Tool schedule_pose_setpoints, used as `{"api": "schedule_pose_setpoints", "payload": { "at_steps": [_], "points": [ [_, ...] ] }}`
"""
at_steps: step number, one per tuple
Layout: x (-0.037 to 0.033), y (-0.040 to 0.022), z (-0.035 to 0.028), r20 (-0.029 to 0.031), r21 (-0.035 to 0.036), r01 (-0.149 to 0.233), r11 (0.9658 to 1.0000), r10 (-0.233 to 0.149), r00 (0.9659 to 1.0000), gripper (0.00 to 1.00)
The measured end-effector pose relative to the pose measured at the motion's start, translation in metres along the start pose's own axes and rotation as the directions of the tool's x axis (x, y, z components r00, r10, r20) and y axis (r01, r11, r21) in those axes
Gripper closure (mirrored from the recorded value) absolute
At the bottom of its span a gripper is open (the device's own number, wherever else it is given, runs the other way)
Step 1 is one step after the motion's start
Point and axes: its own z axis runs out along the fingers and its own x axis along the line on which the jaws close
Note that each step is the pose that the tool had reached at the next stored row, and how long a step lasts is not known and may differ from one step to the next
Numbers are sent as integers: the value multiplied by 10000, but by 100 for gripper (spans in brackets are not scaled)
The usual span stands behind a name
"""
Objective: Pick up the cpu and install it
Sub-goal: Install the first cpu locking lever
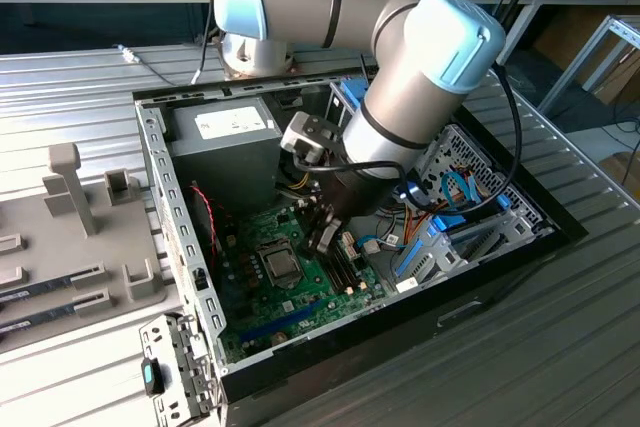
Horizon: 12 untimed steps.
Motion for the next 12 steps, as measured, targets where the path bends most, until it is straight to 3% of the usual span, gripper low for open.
{"api": "schedule_pose_setpoints", "payload": {
  "at_steps": [5, 12],
  "points": [
    [-21, -34, 55, -132, 13, -17, 10000, 17, 9999, 89],
    [-61, -79, 157, -244, 30, -37, 10000, 37, 9997, 89]
  ]
}}
